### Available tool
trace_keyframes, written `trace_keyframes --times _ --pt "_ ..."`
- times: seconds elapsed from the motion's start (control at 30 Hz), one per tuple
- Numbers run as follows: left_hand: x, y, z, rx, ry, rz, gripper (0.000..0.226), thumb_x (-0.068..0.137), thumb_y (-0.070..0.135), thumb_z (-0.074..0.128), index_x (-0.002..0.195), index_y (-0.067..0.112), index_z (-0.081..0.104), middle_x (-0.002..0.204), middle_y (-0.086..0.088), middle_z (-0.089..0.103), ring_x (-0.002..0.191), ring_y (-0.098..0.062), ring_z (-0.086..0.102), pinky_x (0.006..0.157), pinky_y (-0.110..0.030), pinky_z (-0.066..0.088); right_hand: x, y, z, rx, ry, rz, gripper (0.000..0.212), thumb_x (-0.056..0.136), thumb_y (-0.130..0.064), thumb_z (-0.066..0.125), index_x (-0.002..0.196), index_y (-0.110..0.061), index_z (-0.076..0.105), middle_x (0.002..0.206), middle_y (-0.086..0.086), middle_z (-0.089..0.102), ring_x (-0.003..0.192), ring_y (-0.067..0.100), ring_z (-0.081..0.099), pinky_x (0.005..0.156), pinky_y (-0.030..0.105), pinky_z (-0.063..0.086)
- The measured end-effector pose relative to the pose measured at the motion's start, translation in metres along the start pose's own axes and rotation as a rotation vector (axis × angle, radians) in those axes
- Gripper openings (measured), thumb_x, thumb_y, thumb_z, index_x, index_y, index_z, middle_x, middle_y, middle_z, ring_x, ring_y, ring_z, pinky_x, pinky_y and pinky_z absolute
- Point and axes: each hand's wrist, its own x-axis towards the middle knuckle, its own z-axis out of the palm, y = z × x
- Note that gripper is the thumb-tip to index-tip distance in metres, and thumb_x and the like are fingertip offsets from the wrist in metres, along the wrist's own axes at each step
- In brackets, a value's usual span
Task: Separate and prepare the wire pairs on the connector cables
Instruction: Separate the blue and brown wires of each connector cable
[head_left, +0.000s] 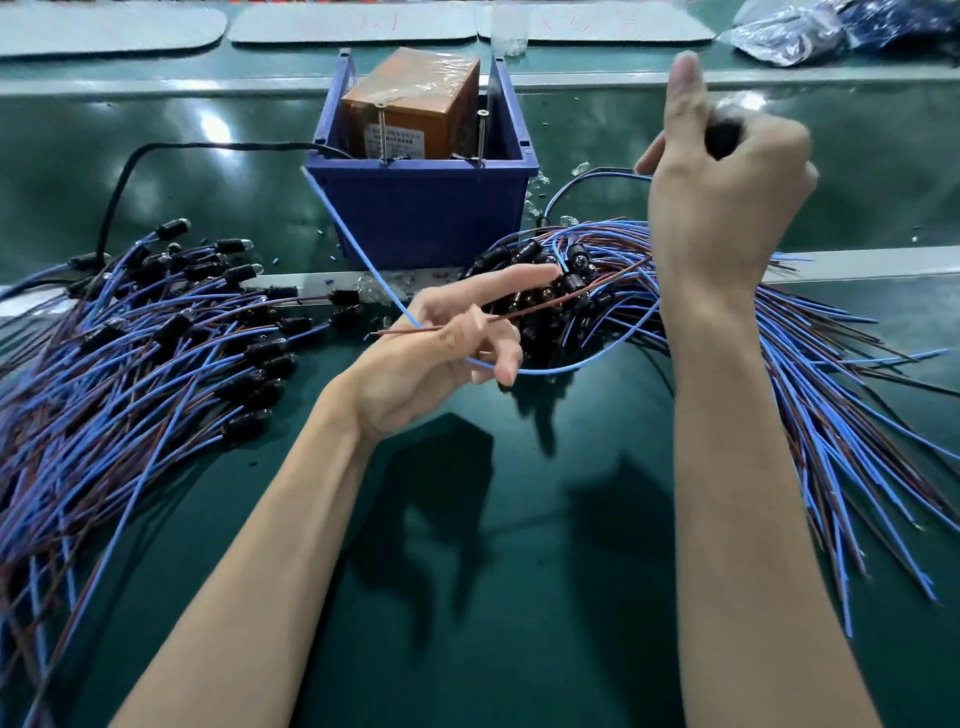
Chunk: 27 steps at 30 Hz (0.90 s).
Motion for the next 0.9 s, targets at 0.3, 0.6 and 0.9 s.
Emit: trace_keyframes --times 0.3,0.6,0.9 --pt "0.004 -0.002 0.008 0.096 0.146 -0.079 0.034 0.084 0.045 0.05 0.093 0.028 0.077 0.069 0.01 0.068 0.061 0.002 0.055 0.057 -0.009 0.04 -0.004 -0.002 -0.009 -0.25 -0.791 -0.143 0.041 0.086 -0.056 0.06 0.068 -0.022 0.073 0.059 -0.006 0.068 0.056 0.003 0.06 0.071 0.028 0.054" --pt "0.006 0.005 -0.003 0.044 0.457 -0.036 0.033 0.078 0.051 0.06 0.073 0.023 0.077 0.056 0.01 0.061 0.053 0.0 0.05 0.058 -0.013 0.039 -0.008 -0.014 -0.018 -0.153 -1.153 -0.122 0.008 0.082 -0.028 0.074 0.079 -0.021 0.077 0.06 -0.006 0.071 0.052 0.002 0.065 0.055 0.009 0.047" --pt "0.009 0.017 -0.009 -0.425 0.617 0.072 0.038 0.103 0.026 0.025 0.11 0.006 0.057 0.063 0.002 0.057 0.059 -0.006 0.051 0.062 -0.015 0.042 -0.002 -0.011 -0.008 -0.124 -0.647 -0.002 0.022 0.091 -0.011 0.048 0.083 0.001 0.064 0.051 0.003 0.064 0.031 0.009 0.055 0.038 0.013 0.039"
